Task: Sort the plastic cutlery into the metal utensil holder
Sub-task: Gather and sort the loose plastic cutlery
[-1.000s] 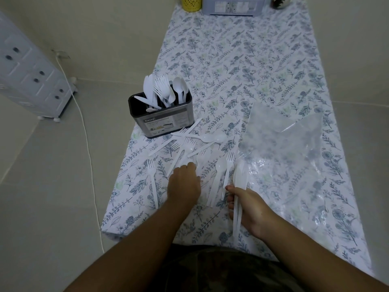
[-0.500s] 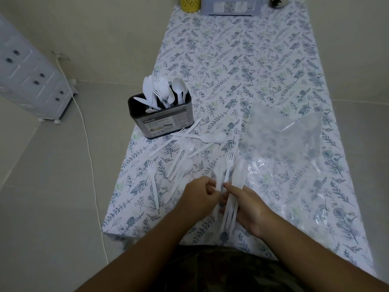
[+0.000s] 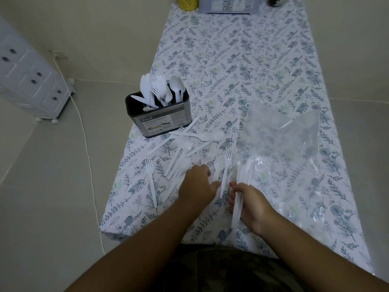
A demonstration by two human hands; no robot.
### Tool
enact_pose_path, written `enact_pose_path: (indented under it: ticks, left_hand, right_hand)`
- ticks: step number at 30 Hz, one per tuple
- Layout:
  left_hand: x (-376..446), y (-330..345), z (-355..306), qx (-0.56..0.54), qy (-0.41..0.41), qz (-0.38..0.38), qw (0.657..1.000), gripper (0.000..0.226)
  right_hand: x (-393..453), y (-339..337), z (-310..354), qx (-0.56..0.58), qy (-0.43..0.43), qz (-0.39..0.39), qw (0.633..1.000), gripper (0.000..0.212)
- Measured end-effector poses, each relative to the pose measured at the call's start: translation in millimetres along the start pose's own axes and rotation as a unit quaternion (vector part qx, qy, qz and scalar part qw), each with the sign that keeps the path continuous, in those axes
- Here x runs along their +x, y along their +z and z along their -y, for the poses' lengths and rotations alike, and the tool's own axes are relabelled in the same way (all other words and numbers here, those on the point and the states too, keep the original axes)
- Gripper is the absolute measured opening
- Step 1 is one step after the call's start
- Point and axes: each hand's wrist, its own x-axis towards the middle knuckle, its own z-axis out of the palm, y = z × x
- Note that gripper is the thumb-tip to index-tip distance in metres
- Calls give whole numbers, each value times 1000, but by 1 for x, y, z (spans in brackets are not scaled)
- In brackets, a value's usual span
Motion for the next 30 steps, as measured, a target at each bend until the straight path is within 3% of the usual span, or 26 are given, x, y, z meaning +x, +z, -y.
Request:
enact_pose_path:
  ticks: [3,9,17,21,26,30]
  left_hand:
    - [2,2,1,10,-22,21,999,27]
    - [-2,-13,19,-81,-79,19,993,24]
    - [-14,-25,36,-53,-24,-94,994,24]
    - [-30,-28,60,12,-97,-151,984,44]
    - [-45,-22,79,34,-190,-99,976,73]
    - [-43,-17,77,34,-150,-51,987,72]
  right_hand:
    - [-1,-1,-2,-35,-9,0,999,9]
    - [-3,-1,0,-45,-10,-20,999,10]
    - [-9,13,5,-39,-23,-56,997,10]
    - [-6,17,8,-70,-64,-60,994,18]
    - [3,28,8,-109,-78,-29,991,22]
    - [7,35,9,-154,-50,16,987,24]
